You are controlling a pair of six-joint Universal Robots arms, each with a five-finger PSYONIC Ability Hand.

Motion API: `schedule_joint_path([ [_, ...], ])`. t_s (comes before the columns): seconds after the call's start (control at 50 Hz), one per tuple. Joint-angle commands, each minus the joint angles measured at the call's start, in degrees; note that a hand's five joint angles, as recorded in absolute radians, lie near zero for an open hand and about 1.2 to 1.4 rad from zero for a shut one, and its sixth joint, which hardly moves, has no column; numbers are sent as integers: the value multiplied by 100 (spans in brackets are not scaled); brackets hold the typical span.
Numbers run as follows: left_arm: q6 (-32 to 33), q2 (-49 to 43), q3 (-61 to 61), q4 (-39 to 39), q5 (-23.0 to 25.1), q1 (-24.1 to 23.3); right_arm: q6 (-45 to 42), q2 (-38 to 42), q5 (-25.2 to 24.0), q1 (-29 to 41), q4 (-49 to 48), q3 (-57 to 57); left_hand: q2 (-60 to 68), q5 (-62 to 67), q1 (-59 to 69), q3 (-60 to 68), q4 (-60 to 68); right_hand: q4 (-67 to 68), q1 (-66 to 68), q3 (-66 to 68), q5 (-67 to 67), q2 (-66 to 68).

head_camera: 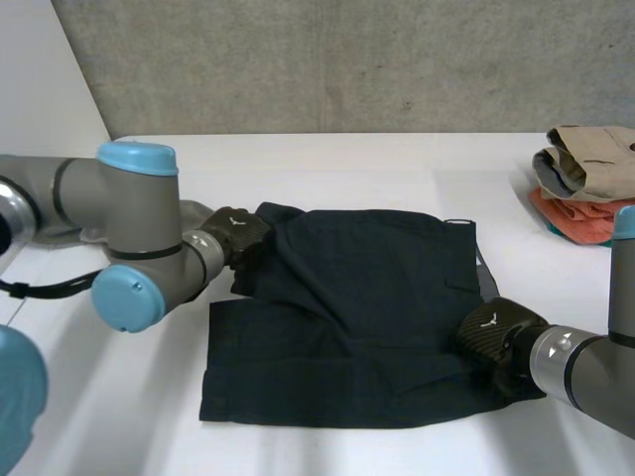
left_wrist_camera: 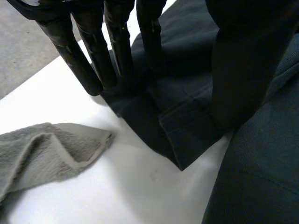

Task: Fold the laundry.

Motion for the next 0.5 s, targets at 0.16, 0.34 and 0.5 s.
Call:
schedule_joint_path([
  [0.16,699,-830,993,-315,-683,-231,10,29,16,-2,-139,69,5020,4986,5037,5018,4983,1144,1609,1192,1123,1269],
  [0.34,1358,-321,695,-579,-2740,-494,2,-24,16,-46,-139,51,5030,4996,5047,5028,4993,1144,1609,1192,1123,1269],
  [0.5,2185,-118,326,-474,-2952,-652,10,-24,25,68,-131,51,5030,4996,5047,5028,4993,1144,1609,1192,1123,1269],
])
